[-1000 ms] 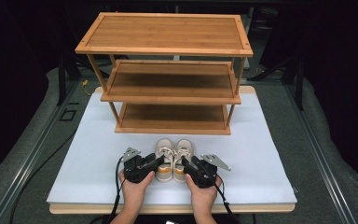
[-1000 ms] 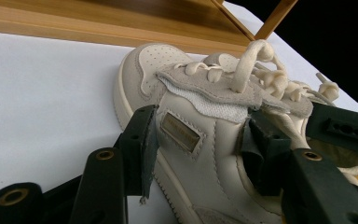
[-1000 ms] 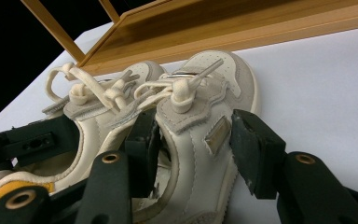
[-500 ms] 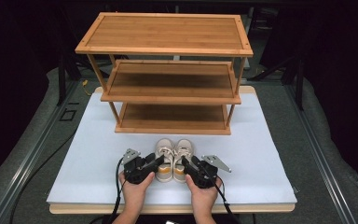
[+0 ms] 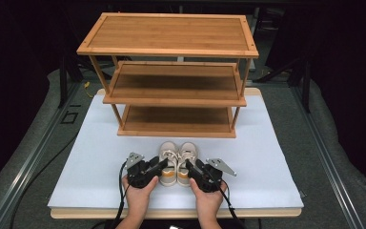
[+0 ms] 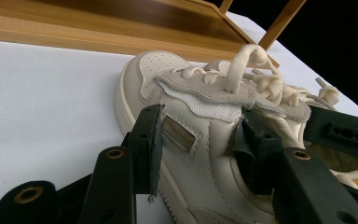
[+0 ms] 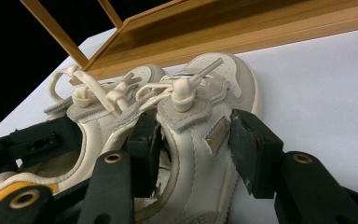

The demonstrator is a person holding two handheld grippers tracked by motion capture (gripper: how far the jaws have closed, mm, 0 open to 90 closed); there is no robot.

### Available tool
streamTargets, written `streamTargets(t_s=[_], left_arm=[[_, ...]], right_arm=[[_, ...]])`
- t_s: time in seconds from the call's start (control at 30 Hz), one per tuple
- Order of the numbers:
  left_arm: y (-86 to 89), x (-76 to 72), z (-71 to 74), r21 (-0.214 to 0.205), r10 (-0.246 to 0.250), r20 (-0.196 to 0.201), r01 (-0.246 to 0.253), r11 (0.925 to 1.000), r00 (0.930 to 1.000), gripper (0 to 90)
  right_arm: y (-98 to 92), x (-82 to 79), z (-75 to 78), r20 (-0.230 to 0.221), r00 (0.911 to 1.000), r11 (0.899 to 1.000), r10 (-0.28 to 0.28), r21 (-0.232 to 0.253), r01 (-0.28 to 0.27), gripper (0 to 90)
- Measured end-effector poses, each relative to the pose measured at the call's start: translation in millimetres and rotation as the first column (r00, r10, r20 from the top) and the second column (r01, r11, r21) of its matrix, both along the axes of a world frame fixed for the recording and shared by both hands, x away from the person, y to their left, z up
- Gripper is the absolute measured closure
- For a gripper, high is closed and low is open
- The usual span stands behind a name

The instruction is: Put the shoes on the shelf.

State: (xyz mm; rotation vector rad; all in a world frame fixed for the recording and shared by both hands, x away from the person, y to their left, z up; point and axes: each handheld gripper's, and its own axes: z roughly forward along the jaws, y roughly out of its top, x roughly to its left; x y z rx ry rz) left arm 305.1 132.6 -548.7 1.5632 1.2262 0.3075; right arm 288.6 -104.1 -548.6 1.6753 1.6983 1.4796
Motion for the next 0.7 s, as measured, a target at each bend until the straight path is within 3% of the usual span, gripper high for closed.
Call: streamTargets(t_s=[0.23, 0.37, 0.7], left_arm=[[-0.1, 0.8, 2.0, -0.001, -0.002, -0.009, 0.002, 1.0, 1.0, 56.0], [-0.5, 1.1, 3.3, -0.002, 0.0, -0.006, 0.0, 1.0, 1.0, 56.0], [0.4, 0.2, 14.0, -0.003, 0.001, 0.006, -0.001, 1.0, 1.0, 55.9]], right_arm=[[1.8, 0.8, 1.3, 0.003, 0.9999, 1.0, -0.014, 0.012, 0.014, 54.2], [0.6, -0.2, 3.2, -0.016, 0.9999, 1.0, -0.003, 0.007, 0.003, 54.2], [2.4, -1.7, 12.7, 0.009, 0.9998, 1.0, -0.017, 0.005, 0.017, 54.2]])
